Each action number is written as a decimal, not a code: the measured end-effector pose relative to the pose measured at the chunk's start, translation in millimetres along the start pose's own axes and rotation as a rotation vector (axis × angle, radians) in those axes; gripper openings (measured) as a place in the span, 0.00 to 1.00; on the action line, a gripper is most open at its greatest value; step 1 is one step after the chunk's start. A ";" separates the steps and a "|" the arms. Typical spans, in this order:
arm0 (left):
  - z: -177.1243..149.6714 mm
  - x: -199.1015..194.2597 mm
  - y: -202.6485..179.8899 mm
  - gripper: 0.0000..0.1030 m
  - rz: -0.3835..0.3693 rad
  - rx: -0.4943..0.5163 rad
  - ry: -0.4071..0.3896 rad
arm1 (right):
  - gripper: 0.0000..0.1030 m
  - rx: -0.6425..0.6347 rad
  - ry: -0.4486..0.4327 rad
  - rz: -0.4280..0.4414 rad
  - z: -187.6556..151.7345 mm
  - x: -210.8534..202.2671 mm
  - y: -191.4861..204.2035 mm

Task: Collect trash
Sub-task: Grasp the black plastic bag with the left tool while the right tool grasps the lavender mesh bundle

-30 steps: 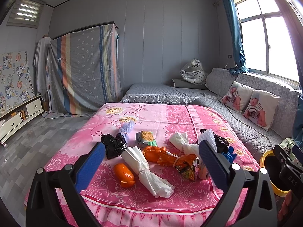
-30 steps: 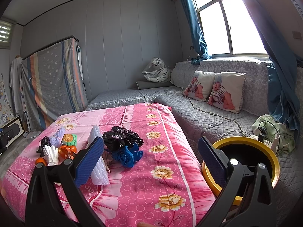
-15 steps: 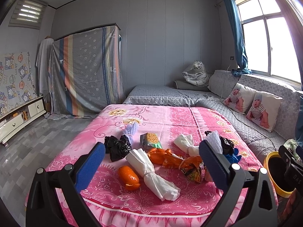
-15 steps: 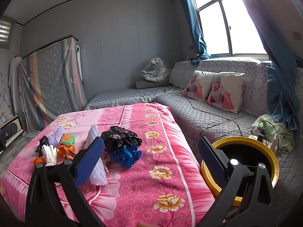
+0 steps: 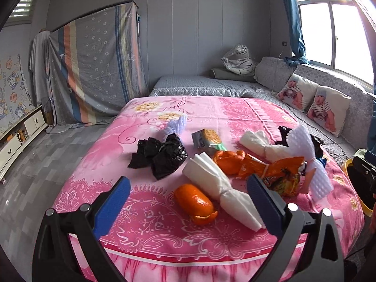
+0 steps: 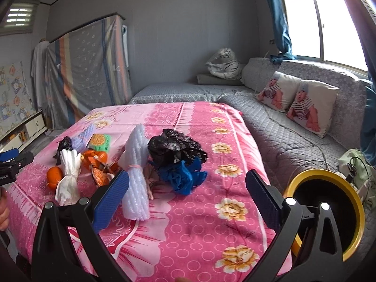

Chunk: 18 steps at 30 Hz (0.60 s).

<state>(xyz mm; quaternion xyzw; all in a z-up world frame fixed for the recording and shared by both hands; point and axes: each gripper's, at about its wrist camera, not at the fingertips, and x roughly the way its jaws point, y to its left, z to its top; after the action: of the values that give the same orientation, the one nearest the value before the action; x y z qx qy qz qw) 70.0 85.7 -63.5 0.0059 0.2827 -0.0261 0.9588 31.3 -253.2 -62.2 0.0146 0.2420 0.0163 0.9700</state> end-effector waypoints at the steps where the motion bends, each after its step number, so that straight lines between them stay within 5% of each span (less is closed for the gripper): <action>1: 0.4 7.1 5.9 0.93 -0.005 -0.014 0.021 | 0.92 -0.003 0.016 0.019 0.5 5.4 3.1; 18: 43.1 131.9 66.0 0.93 -0.005 -0.155 0.213 | 0.92 0.026 0.203 0.156 6.3 81.4 19.6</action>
<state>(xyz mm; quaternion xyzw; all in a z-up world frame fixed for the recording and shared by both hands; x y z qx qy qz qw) 207.5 144.3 -99.1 -0.0664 0.3841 -0.0056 0.9209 105.6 -230.5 -94.1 0.0442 0.3374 0.0901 0.9360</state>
